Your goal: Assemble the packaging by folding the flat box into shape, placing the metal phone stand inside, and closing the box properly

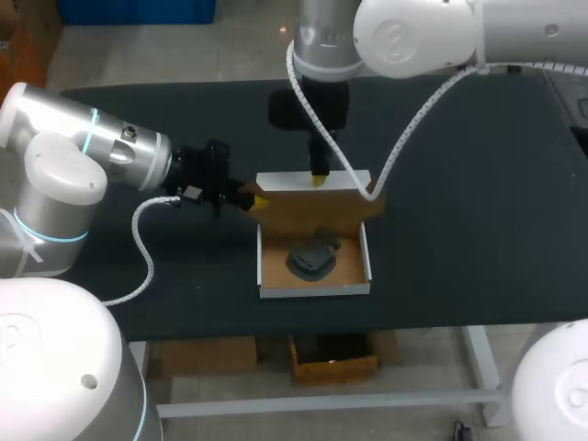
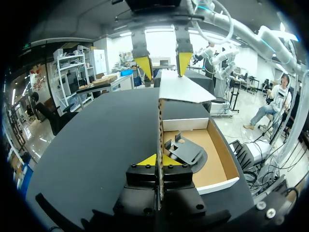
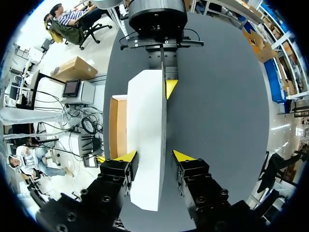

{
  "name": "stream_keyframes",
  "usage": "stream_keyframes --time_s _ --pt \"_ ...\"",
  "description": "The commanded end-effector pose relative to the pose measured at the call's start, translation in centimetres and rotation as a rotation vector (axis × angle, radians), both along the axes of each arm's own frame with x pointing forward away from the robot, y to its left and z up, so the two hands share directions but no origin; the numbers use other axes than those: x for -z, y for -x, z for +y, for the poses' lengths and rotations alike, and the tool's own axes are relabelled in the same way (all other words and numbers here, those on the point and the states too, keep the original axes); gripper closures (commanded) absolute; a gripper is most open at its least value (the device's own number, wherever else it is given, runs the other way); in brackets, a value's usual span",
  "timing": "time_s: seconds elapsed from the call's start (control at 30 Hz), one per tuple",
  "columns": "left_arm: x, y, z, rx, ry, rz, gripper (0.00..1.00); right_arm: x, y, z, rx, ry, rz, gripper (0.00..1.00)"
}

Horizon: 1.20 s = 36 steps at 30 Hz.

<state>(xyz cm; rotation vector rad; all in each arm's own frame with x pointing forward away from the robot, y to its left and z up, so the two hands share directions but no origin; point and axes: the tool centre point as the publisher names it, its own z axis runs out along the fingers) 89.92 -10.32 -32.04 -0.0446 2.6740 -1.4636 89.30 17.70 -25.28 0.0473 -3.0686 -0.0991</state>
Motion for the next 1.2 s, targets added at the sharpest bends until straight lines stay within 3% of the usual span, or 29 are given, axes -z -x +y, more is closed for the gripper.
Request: stream_keyframes --time_s 0.03,0.57,0.73,0.9,0.97,1.0,1.2 --pt "0.1 0.0 0.0 0.001 0.001 -0.001 1.0 0.3 -0.1 0.2 -0.001 0.003 0.003 0.58" --pt "0.1 0.0 0.0 0.001 0.001 -0.001 1.0 0.9 -0.3 0.5 -0.012 -0.001 0.028 0.61" --pt "0.1 0.0 0.0 0.001 0.001 -0.001 1.0 1.2 -0.5 0.7 -0.019 -0.006 0.041 0.67" --pt "0.1 0.0 0.0 0.001 0.001 -0.001 1.0 1.4 -0.6 0.9 -0.025 -0.006 0.052 0.75" --pt "0.1 0.0 0.0 0.001 0.001 -0.001 1.0 1.5 -0.7 0.9 -0.025 -0.007 0.056 0.88" --pt "0.1 0.0 0.0 0.001 0.001 -0.001 1.0 1.5 -0.7 1.0 -0.025 -0.006 0.057 1.0" --pt "0.1 0.0 0.0 0.001 0.001 -0.001 1.0 1.5 -0.6 1.1 -0.025 -0.004 0.051 1.0"
